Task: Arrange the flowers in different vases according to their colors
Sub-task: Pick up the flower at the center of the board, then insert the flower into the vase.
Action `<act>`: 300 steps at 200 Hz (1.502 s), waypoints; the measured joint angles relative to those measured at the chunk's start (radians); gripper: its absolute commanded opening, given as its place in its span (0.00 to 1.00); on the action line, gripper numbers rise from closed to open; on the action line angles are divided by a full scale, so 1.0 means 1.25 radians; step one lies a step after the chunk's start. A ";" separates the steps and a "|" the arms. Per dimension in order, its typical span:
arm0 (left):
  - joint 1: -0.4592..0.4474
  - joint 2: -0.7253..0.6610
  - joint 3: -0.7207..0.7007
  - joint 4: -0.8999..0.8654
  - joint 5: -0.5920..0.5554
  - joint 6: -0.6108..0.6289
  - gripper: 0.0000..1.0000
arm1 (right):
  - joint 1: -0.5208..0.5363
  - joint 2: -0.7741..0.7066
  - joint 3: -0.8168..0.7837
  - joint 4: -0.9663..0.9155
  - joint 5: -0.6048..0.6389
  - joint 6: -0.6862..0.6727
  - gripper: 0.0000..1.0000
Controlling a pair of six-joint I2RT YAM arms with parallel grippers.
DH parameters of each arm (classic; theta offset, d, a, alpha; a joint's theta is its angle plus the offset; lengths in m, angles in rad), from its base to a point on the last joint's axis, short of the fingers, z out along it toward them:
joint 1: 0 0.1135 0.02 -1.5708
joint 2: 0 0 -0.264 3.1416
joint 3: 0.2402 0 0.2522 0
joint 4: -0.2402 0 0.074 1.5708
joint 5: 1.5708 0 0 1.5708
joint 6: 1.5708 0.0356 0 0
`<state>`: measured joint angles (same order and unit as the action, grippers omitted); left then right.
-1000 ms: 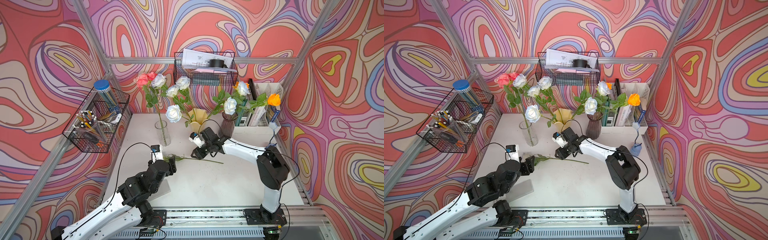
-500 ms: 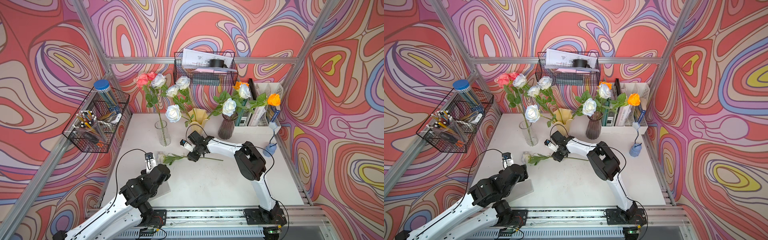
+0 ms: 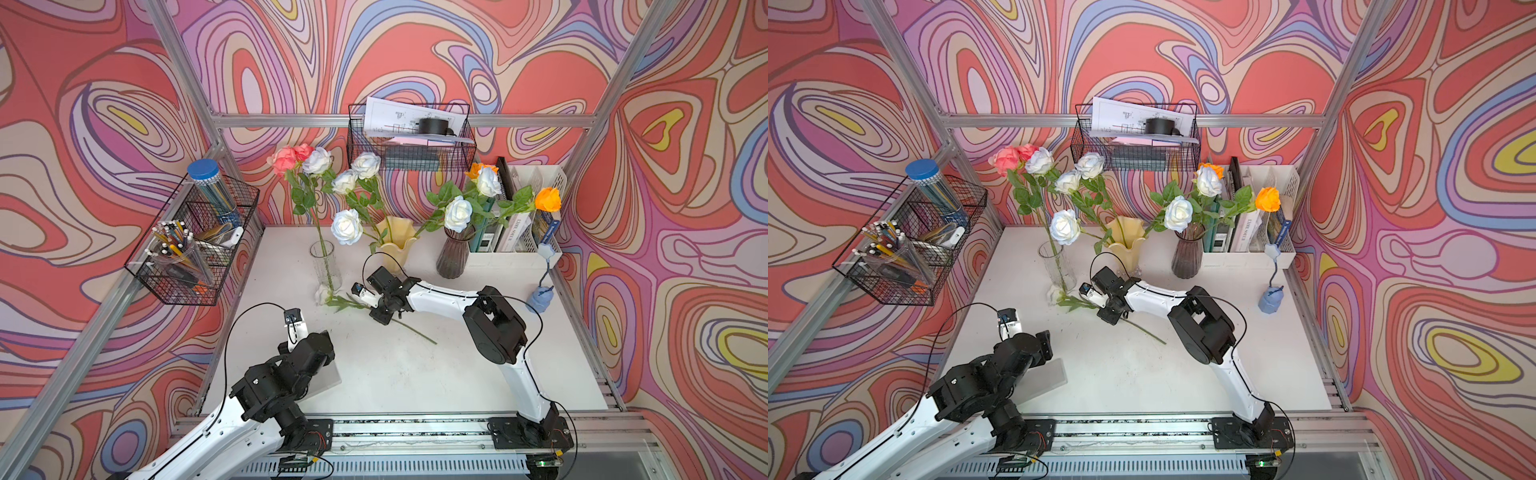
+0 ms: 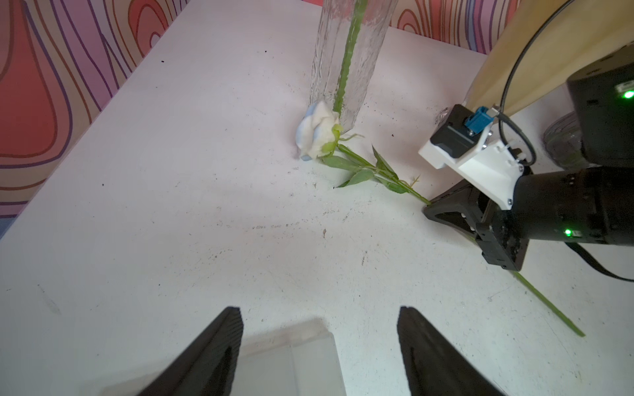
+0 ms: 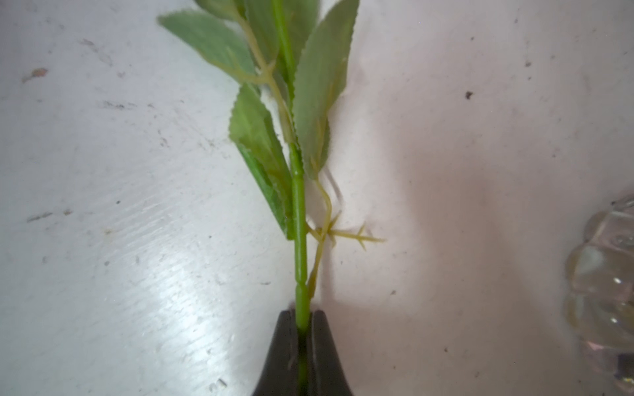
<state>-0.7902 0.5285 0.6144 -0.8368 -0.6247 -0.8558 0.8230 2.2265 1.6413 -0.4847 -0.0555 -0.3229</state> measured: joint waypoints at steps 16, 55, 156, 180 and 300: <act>0.000 -0.028 -0.004 -0.001 0.000 0.005 0.77 | 0.002 -0.021 -0.031 0.020 0.013 0.001 0.00; 0.000 -0.118 -0.015 -0.002 0.004 0.032 0.77 | 0.032 -0.147 -0.135 -0.008 0.033 -0.029 0.00; 0.000 -0.373 -0.052 0.042 0.078 0.131 0.70 | 0.095 -0.608 -0.045 0.026 -0.136 0.034 0.00; 0.000 -0.367 -0.052 0.047 0.086 0.142 0.70 | 0.086 -0.566 0.084 0.077 -0.208 0.059 0.00; 0.000 -0.228 -0.116 0.170 0.107 0.200 0.74 | -0.211 -0.127 0.425 0.482 -0.162 0.283 0.00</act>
<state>-0.7902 0.2440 0.4690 -0.6239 -0.4915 -0.6060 0.5594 2.0674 2.1727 0.1184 -0.2577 0.0311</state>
